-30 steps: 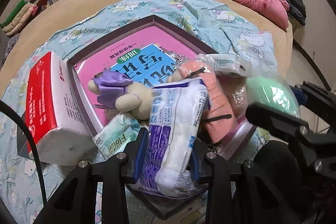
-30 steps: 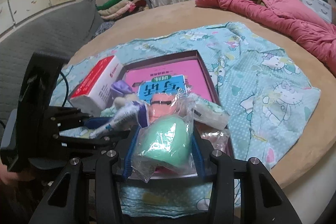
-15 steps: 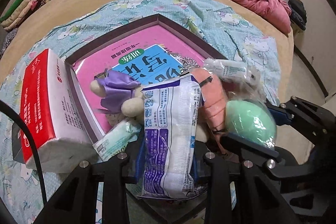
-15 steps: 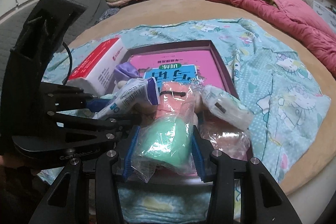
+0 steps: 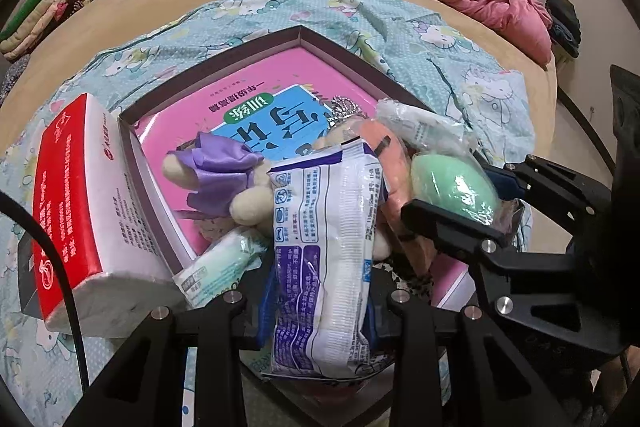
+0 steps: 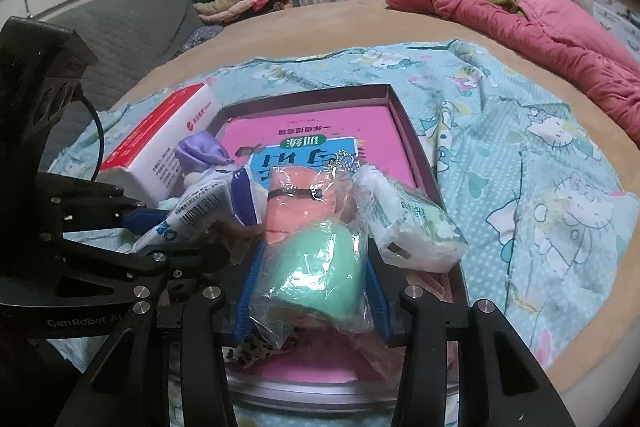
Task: Organize soft objects
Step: 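Lower and release the wet-wipe pack with the left tool while the right tool releases the green ball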
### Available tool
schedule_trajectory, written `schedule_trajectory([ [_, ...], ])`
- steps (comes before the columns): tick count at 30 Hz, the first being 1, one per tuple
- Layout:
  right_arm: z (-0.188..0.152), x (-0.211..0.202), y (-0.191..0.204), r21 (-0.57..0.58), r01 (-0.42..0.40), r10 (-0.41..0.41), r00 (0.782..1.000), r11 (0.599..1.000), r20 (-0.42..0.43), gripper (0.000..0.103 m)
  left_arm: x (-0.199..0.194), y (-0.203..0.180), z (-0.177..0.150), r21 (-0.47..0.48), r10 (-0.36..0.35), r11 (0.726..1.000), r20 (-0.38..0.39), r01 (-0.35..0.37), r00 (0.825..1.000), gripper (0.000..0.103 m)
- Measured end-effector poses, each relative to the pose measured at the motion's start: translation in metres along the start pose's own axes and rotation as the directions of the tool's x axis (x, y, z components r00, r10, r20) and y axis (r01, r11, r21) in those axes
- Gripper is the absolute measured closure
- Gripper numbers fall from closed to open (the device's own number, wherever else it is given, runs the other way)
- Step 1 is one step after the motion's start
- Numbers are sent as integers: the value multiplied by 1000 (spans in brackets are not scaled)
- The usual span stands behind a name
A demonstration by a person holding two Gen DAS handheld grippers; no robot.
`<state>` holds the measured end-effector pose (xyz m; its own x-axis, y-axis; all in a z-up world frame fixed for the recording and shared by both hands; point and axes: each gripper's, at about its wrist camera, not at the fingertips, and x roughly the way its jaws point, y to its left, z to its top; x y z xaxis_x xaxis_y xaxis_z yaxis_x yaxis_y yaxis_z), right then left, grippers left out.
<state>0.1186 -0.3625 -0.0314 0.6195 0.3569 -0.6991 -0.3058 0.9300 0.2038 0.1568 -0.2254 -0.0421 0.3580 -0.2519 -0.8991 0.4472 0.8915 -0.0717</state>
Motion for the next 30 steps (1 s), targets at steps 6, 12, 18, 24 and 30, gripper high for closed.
schedule_trajectory([
  [6,-5,-5,0,-1,-31,31,998,1000,-60,55,-2,-1,-2,4,-12,1000,-2,12,1000,69],
  [12,-11,-9,11,-56,-11,7,997,998,-78,55,-4,-4,-5,13,-13,1000,-7,13,1000,69],
  [18,-13,-12,11,-52,-7,3,997,999,-78,53,-7,-4,-6,-1,-31,1000,-9,31,999,67],
  [24,-14,-16,10,-41,-15,11,997,999,-79,52,-10,-2,-8,-15,-53,999,-5,52,999,59],
  [30,-14,-20,11,-36,-11,8,997,999,-74,48,-16,-6,-11,1,-37,999,4,37,999,51],
])
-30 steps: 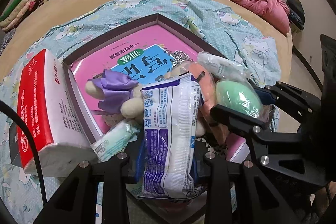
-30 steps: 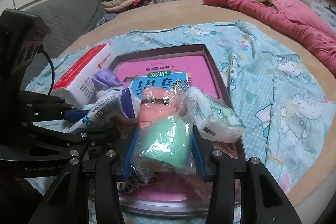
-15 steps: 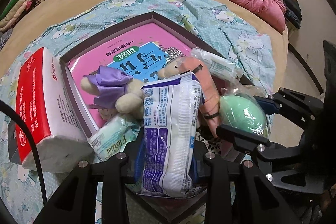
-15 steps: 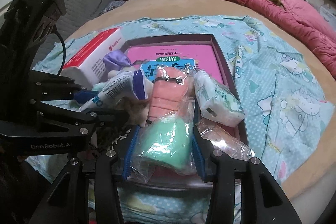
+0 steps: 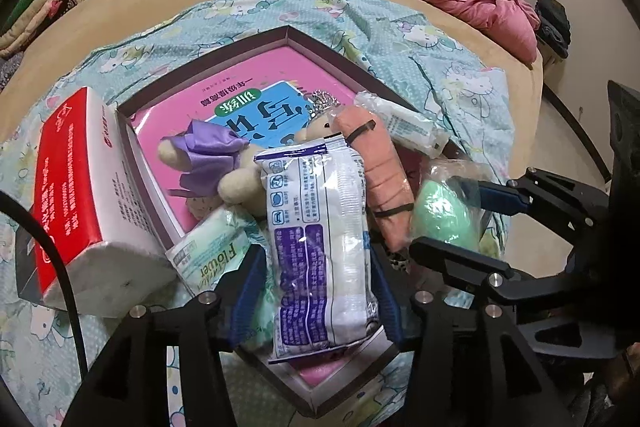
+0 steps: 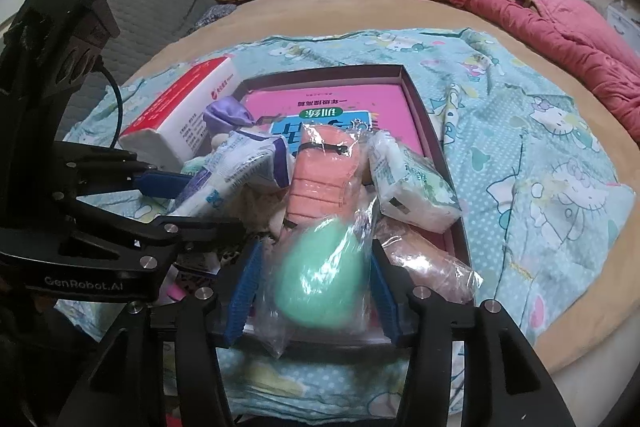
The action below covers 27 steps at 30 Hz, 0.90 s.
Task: Organize soft objects
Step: 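Lower and release the wet-wipe pack with the left tool while the right tool releases the green ball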
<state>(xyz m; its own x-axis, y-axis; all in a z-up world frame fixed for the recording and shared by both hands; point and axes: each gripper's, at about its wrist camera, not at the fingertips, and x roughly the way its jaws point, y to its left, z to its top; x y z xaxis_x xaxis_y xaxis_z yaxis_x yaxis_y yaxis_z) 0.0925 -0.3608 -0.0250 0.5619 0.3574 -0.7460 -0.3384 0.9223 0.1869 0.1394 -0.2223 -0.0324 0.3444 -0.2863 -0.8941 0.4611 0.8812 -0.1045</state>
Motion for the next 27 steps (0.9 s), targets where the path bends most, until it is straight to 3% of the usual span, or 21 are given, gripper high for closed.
schedule_trajectory([
  [14,2,-11,0,28,43,-44,999,999,32,40,-19,4,-1,-23,16,1000,43,-15,999,47],
  [27,6,-27,5,57,136,-140,988,989,71,29,-34,9,-8,-47,32,998,73,-29,997,37],
])
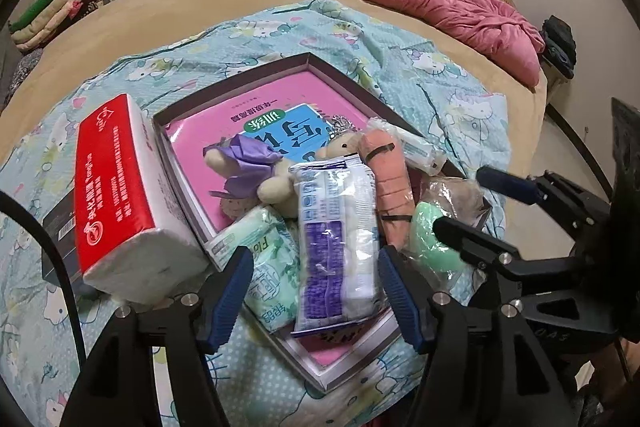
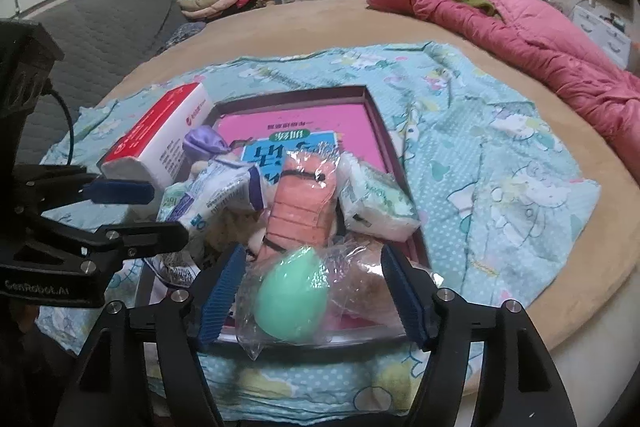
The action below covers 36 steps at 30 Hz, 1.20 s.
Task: Organize soft objects
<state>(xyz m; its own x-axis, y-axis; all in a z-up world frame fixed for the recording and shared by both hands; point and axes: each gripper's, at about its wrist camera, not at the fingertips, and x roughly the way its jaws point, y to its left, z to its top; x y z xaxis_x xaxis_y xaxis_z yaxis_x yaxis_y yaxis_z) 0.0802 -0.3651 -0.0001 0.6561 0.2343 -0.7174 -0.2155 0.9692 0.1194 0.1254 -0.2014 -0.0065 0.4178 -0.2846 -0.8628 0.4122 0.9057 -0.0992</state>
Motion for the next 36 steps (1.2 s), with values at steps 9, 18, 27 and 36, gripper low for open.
schedule_trajectory([
  [9,19,-47,22,67,63,-71,989,996,127,24,-25,11,-11,-51,47,998,33,-45,998,21],
  [18,30,-89,46,216,61,-97,982,974,161,21,-75,23,-28,-85,153,986,93,-146,984,19],
  [27,-2,-98,75,178,126,-149,982,976,120,12,-104,34,-63,-175,187,970,88,-170,978,19],
  [36,-24,-108,87,161,143,-164,978,977,130,2,-112,29,-97,-207,212,959,75,-193,974,19],
])
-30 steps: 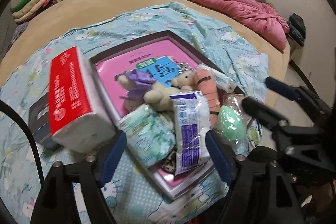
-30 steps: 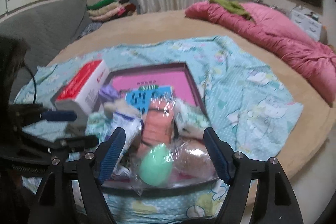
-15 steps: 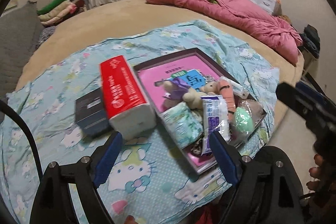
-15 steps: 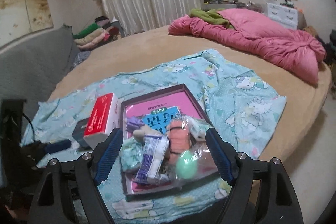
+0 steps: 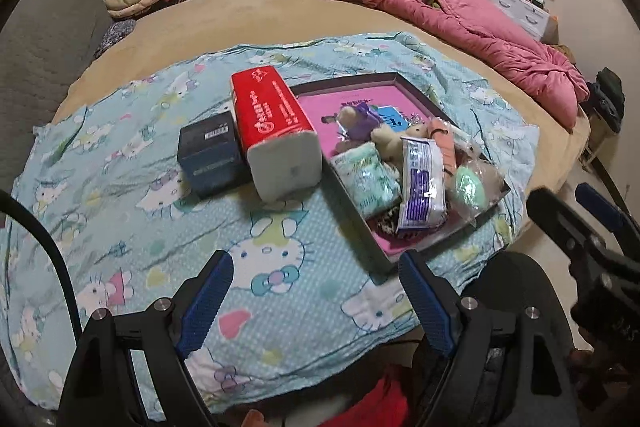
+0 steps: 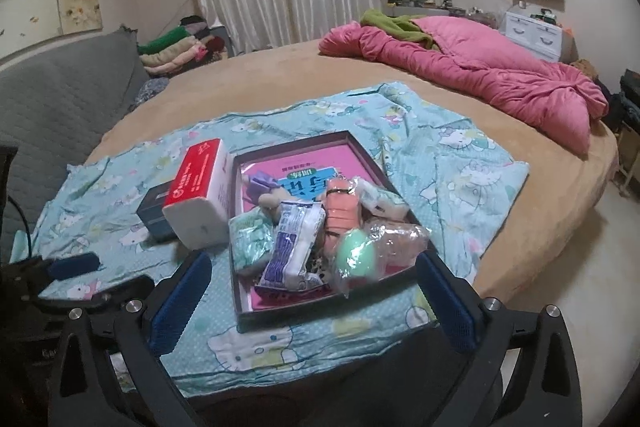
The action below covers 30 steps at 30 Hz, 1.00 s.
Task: Organize soft objects
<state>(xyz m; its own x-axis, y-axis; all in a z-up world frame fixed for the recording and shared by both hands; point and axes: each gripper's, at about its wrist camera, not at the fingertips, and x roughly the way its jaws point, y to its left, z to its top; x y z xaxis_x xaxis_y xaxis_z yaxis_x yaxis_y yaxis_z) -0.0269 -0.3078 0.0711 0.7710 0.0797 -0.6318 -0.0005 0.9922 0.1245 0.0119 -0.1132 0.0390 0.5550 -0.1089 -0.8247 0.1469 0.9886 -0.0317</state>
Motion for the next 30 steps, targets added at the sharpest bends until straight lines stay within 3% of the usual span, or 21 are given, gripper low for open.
schedule_trajectory([
  [30,-24,17,9,-8,22,-23,993,1000,-114,2,5,7,-9,-36,33,999,-23,-33,999,19],
])
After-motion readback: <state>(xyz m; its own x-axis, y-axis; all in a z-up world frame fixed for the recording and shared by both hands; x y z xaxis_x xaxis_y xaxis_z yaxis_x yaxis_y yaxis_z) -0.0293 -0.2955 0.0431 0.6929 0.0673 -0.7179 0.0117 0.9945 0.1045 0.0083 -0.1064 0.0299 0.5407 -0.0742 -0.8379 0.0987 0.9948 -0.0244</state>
